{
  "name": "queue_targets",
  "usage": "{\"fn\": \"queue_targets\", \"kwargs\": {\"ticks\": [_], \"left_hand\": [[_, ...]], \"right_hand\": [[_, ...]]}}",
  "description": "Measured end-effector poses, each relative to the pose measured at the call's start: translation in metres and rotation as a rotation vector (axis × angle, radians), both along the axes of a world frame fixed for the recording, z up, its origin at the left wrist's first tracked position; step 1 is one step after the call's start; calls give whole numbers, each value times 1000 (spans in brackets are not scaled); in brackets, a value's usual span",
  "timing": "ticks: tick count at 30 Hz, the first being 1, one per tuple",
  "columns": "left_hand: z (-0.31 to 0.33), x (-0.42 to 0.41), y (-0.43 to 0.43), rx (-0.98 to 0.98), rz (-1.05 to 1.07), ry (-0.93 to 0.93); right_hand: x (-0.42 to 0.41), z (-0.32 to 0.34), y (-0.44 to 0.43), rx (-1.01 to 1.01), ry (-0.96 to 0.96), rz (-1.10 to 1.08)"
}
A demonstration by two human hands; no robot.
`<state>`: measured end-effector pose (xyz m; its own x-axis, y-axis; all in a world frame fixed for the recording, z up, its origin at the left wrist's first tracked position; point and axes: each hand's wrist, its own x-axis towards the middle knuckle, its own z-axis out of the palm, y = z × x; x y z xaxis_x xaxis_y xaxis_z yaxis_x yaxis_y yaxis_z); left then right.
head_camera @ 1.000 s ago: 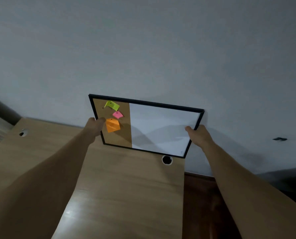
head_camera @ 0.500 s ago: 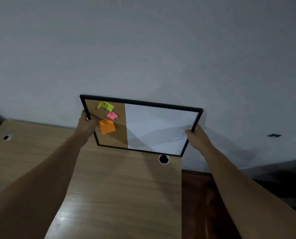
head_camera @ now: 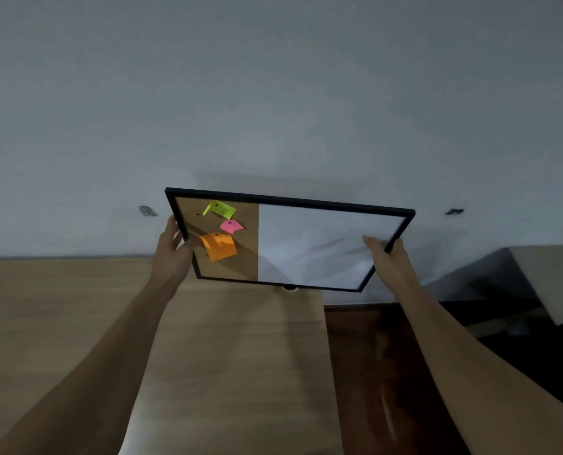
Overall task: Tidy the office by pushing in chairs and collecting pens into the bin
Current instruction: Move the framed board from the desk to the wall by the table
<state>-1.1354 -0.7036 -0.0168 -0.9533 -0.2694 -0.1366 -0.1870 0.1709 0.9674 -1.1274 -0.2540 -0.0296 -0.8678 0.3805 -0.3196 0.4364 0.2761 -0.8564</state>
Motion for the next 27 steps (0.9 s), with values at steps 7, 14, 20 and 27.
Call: {"fn": "queue_targets", "kwargs": {"ticks": [7, 14, 20, 27], "left_hand": [[20, 15, 59, 7, -91, 54], [46, 49, 151, 21, -155, 69], [48, 67, 222, -75, -126, 71], [47, 79, 320, -201, -124, 132]], "right_hand": [[78, 30, 61, -14, 50, -151], [136, 60, 134, -41, 88, -266], [149, 83, 207, -63, 131, -244], [157, 109, 310, -145, 308, -177]]}}
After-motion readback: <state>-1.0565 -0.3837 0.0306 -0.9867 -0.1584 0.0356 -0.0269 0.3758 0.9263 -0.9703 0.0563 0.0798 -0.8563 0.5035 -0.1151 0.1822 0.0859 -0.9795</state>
